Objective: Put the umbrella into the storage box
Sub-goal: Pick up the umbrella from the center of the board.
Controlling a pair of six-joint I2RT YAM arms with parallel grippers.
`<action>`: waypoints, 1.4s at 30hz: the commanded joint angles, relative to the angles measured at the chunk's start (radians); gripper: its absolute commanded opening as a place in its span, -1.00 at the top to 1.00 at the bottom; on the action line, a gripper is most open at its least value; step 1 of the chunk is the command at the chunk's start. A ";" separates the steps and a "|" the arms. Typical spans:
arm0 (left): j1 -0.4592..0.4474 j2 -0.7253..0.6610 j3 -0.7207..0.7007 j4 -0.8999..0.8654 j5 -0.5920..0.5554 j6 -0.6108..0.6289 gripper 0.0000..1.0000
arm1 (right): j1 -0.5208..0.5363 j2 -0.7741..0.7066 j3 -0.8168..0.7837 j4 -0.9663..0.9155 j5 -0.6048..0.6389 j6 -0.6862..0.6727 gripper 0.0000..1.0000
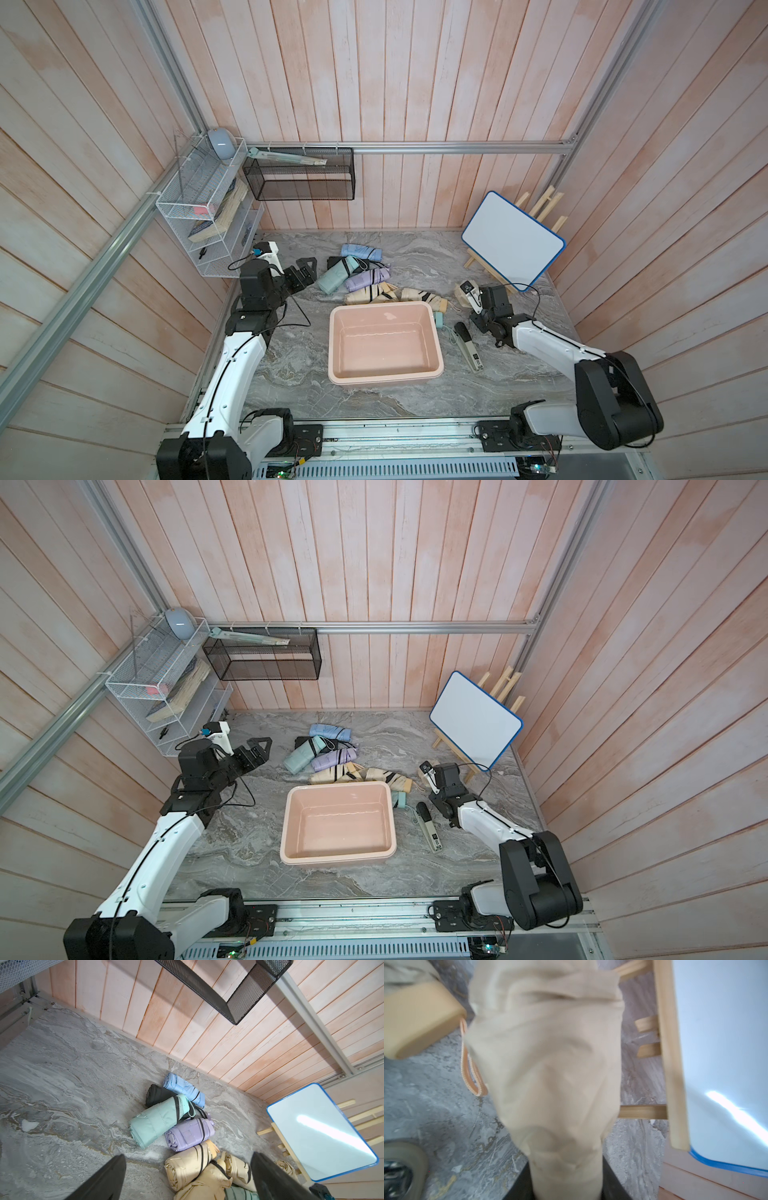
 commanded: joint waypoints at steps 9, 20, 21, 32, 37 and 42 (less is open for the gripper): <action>-0.211 0.098 0.189 -0.030 0.109 -0.287 -0.99 | 0.096 -0.321 0.022 0.020 -0.118 -0.178 0.52; -0.446 0.159 0.246 0.087 0.227 -0.575 -0.99 | 0.311 -0.391 0.047 0.175 -0.145 -0.505 0.59; -0.458 0.161 0.244 0.101 0.236 -0.588 -0.99 | 0.320 -0.387 0.051 0.195 -0.150 -0.529 0.59; -0.551 0.234 0.222 0.207 0.417 -0.641 -0.99 | 0.434 -0.304 0.136 0.385 -0.260 -0.718 0.65; -0.553 0.253 0.228 0.182 0.465 -0.614 -0.99 | 0.465 -0.268 0.173 0.389 -0.289 -0.741 0.65; -0.551 0.268 0.227 0.156 0.484 -0.595 -0.99 | 0.479 -0.256 0.184 0.408 -0.292 -0.743 0.66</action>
